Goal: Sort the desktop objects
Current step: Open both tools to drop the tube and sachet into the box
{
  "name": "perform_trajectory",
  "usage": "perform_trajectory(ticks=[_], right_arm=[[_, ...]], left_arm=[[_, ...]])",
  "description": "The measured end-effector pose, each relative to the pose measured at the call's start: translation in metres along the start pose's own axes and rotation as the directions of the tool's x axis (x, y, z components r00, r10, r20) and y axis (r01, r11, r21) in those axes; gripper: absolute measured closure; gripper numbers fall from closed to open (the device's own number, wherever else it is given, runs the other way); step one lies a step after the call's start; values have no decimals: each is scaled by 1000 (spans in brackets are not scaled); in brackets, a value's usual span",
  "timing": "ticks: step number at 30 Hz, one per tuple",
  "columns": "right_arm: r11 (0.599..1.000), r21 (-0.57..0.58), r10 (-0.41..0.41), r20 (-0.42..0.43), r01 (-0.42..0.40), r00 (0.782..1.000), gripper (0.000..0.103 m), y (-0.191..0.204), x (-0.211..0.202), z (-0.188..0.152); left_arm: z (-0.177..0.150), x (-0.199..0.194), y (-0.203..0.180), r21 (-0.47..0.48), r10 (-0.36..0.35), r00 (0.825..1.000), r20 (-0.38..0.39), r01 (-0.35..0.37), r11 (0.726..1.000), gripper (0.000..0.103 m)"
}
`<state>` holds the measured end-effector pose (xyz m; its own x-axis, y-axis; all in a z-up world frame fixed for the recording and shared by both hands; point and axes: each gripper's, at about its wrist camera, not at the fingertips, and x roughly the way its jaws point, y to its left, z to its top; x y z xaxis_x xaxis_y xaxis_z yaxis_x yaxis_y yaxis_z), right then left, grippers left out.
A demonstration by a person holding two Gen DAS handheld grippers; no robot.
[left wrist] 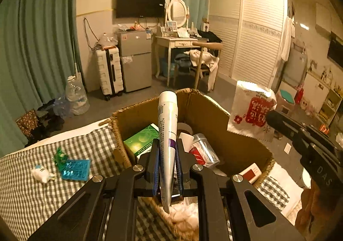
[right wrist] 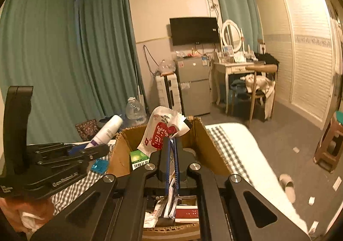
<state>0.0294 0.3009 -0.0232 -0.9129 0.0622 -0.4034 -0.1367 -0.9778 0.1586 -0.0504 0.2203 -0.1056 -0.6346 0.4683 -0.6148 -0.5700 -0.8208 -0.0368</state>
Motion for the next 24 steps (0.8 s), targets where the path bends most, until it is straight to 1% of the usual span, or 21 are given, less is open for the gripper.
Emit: perform_trajectory(ticks=[4, 7, 10, 11, 12, 13, 14, 15, 16, 20, 21, 23, 24], right_arm=[[1000, 12, -13, -45, 13, 999, 99, -10, 20, -10], [999, 24, -25, -52, 27, 998, 97, -16, 29, -12], [999, 28, -25, -58, 26, 998, 97, -19, 30, -13], [999, 26, -26, -56, 27, 998, 97, -19, 30, -12], [999, 24, -28, -53, 29, 998, 97, -18, 29, -12], [999, 22, -26, -48, 27, 999, 97, -17, 27, -10], [1000, 19, -24, -40, 25, 999, 97, -15, 24, -8], [1000, 17, -22, -31, 23, 999, 97, -13, 21, -6], [1000, 15, -19, -25, 19, 999, 97, -12, 19, -4], [1000, 4, -2, 5, 2, 1000, 97, -6, 7, 6], [1000, 4, 5, 11, -5, 1000, 97, -5, 3, 9], [1000, 2, 19, 26, -19, 999, 97, 1, -7, 14], [1000, -1, 24, 32, -24, 999, 97, 4, -10, 17]], left_arm=[[-4, 26, -1, 5, -22, 999, -40, 22, 1000, 90], [-11, 41, -1, -5, -37, 997, -73, 37, 999, 88], [-16, 43, 1, -6, -46, 996, -75, 46, 999, 87], [-16, 42, 2, -7, -49, 996, -72, 49, 999, 85], [-17, 41, 3, -10, -51, 996, -70, 51, 999, 81], [-16, 39, 4, -14, -53, 996, -68, 52, 999, 73], [-16, 35, 7, -24, -55, 997, -59, 54, 998, 68], [-15, 31, 8, -32, -58, 997, -50, 56, 998, 59], [-15, 26, 10, -39, -57, 997, -42, 56, 998, 56], [-12, 2, 18, -61, -39, 999, -21, 37, 997, 56], [-11, -4, 19, -67, -32, 999, -19, 31, 997, 54], [-9, -20, 24, -80, -14, 1000, -8, 13, 997, 47], [-9, -30, 30, -87, 3, 1000, 1, -3, 996, 42]])
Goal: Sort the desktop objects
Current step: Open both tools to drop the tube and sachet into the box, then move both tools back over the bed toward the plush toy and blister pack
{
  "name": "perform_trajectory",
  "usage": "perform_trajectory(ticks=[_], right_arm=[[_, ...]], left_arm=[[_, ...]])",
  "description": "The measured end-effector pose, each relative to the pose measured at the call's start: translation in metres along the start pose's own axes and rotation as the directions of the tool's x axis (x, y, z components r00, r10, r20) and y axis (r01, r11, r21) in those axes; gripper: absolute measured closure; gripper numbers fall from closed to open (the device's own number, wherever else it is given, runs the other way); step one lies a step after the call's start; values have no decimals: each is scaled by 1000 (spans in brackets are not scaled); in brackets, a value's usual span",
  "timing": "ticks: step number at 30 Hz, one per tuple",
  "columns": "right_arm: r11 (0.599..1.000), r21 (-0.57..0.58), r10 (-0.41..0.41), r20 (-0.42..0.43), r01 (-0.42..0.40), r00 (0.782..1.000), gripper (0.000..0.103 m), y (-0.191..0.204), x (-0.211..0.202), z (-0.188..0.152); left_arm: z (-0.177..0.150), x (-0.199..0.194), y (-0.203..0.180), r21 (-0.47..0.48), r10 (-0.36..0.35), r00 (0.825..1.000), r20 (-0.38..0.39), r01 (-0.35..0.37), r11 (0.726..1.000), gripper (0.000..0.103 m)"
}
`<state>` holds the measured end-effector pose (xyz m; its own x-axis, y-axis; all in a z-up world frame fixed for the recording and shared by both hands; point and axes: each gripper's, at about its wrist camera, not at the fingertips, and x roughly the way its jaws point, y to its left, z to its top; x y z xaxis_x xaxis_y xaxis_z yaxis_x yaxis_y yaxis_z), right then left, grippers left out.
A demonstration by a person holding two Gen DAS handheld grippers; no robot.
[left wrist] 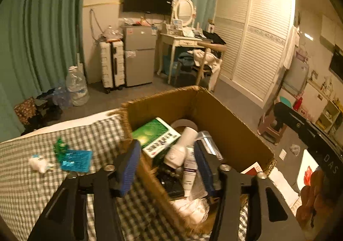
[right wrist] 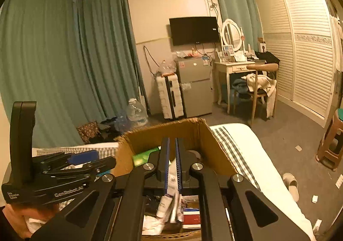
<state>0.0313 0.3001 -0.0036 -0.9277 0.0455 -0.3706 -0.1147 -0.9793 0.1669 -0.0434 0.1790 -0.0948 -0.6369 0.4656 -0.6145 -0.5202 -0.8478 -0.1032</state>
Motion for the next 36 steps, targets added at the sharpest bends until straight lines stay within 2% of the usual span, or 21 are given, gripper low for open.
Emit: perform_trajectory(ticks=[3, 5, 7, 9, 11, 13, 14, 16, 18, 24, 27, 30, 33, 36], right_arm=[[1000, -9, 15, 30, -15, 999, 95, 10, -14, 8], [999, -13, 33, 42, -33, 999, 88, 19, -24, 12], [999, -16, 49, 52, -49, 997, 76, 28, -33, 14], [998, -27, 66, 60, -65, 996, 70, 36, -42, 15], [996, -42, 84, 68, -81, 994, 64, 49, -50, 17], [994, -49, 98, 79, -94, 992, 49, 59, -56, 18], [993, -53, 107, 89, -103, 990, 43, 64, -60, 17], [991, -67, 123, 109, -116, 986, 23, 75, -66, 16], [990, -83, 122, 116, -113, 986, 15, 88, -68, 14], [981, -100, 175, 97, -165, 980, 8, 114, -59, 5], [975, -84, 212, 75, -206, 974, 7, 124, -47, -5], [971, -124, 209, 47, -202, 977, 7, 141, -34, -17], [966, -145, 218, 21, -213, 976, 7, 151, -22, -27], [962, -151, 229, -12, -229, 973, 7, 161, -6, -35]], left_arm=[[3, -29, 17, -23, 47, 999, 25, -46, 999, 35], [4, -48, 30, -44, 74, 996, 42, -72, 996, 33], [6, -70, 43, -63, 117, 991, 67, -113, 992, 19], [8, -94, 59, -89, 170, 980, 103, -161, 983, 10], [9, -111, 72, -106, 200, 972, 121, -188, 976, 8], [8, -129, 88, -130, 245, 960, 135, -228, 965, 0], [7, -135, 94, -140, 263, 954, 145, -244, 960, 0], [5, -150, 107, -159, 295, 942, 160, -271, 949, 0], [1, -161, 122, -178, 323, 932, 165, -294, 939, 0], [-12, -169, 165, -226, 387, 910, 148, -350, 909, 0], [-18, -160, 183, -243, 399, 907, 136, -360, 901, 0], [-27, -144, 203, -257, 420, 899, 125, -379, 889, 0], [-41, -125, 223, -279, 425, 900, 100, -384, 880, 0], [-53, -103, 242, -297, 408, 911, 69, -371, 880, 0]])
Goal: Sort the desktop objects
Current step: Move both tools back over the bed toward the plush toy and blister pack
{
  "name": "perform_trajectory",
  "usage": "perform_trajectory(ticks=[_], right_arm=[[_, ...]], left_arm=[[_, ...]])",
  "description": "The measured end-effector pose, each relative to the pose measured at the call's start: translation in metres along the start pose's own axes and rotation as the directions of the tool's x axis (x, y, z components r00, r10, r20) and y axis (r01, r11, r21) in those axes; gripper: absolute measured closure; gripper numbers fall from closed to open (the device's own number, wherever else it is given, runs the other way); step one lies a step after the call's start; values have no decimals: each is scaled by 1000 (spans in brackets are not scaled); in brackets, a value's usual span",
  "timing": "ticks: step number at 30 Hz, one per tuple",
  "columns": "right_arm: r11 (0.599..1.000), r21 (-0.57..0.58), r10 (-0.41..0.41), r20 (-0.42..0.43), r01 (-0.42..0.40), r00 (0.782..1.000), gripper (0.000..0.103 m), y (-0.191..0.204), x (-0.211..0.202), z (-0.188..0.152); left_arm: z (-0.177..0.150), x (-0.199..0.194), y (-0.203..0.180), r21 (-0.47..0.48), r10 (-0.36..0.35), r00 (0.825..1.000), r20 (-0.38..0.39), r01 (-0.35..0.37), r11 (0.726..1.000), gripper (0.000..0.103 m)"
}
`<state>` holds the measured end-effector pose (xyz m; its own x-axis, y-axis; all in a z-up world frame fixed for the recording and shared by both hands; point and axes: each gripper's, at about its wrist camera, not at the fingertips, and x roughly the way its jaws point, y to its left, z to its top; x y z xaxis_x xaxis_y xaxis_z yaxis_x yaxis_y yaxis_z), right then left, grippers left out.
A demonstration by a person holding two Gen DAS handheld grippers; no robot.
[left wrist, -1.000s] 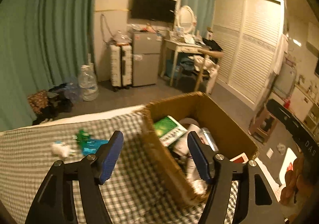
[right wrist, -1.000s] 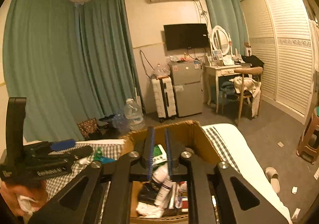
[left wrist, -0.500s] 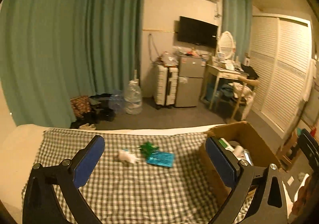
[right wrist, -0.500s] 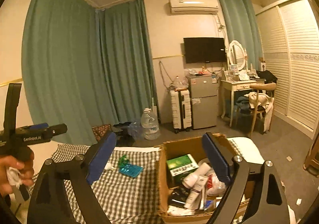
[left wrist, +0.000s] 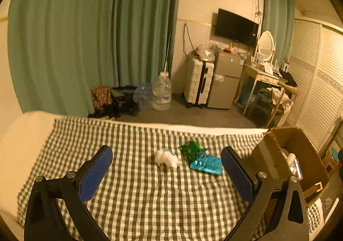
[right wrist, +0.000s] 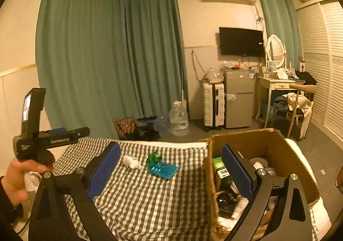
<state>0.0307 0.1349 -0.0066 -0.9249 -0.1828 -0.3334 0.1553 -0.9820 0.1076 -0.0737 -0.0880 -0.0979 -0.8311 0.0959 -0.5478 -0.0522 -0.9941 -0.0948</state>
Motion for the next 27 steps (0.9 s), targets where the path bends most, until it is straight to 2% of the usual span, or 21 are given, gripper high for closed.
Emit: perform_trajectory(ticks=[9, 13, 17, 22, 27], right_arm=[[997, -63, 26, -115, -33, 993, 7, 33, 74, -30], [997, -61, 38, -177, -49, 984, 7, 42, 112, -48], [996, -65, 44, -203, -59, 978, 7, 46, 147, -58], [993, -113, 4, -264, -35, 965, 7, 40, 189, -71], [993, -116, -45, -333, 7, 942, 7, 23, 235, -85]], left_arm=[[-20, 75, 7, 49, -7, 998, -66, 10, 999, 0], [-28, 103, 3, 112, -8, 995, -95, 19, 994, 0], [-34, 124, 3, 123, -54, 990, -127, 70, 990, 0], [-39, 153, 7, 144, -75, 982, -172, 100, 985, 0], [-48, 192, 10, 140, -52, 973, -227, 85, 986, 0]])
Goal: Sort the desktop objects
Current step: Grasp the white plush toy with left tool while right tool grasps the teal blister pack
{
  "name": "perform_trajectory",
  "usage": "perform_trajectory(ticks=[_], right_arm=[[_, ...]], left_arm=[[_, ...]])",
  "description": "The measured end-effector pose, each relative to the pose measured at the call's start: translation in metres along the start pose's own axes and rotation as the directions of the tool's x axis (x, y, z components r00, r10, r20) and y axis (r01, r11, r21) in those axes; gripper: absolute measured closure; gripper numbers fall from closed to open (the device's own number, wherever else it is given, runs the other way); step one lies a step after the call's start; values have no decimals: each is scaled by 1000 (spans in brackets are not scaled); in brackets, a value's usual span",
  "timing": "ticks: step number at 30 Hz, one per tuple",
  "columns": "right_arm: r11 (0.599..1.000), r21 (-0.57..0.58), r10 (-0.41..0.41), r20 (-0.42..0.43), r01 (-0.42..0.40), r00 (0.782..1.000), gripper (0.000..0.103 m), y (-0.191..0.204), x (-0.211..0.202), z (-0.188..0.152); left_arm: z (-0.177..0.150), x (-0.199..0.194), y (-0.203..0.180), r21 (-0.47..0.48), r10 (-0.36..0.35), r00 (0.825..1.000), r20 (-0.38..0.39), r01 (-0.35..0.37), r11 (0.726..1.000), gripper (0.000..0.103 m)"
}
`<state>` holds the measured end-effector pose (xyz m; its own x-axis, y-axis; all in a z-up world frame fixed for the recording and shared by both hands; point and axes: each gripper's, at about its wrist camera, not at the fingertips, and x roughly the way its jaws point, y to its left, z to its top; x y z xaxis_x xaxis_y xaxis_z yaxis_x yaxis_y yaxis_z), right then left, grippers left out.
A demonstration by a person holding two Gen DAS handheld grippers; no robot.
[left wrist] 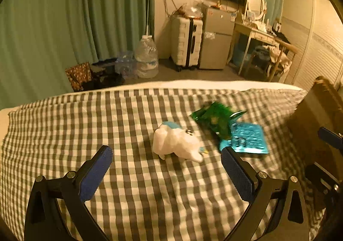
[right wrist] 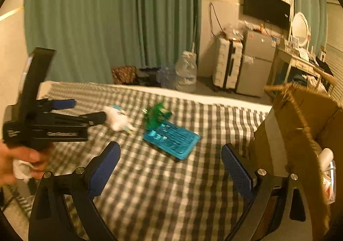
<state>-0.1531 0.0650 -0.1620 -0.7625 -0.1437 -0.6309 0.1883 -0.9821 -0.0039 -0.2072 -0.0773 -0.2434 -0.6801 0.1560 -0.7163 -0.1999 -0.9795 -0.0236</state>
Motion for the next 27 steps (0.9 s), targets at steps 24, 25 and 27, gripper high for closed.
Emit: perform_trajectory(ticks=[24, 25, 27], right_arm=[[990, -104, 76, -146, -91, 986, 8, 5, 125, -4], [990, -97, 85, -152, -101, 985, 10, 7, 123, -6], [990, -94, 88, -153, -104, 984, 16, 9, 120, -10]], left_arm=[[-11, 57, 8, -7, -91, 991, -103, 91, 996, 37], [-11, 57, 8, -9, -92, 990, -104, 92, 996, 37], [-10, 52, 11, -25, -105, 989, -106, 103, 994, 37]])
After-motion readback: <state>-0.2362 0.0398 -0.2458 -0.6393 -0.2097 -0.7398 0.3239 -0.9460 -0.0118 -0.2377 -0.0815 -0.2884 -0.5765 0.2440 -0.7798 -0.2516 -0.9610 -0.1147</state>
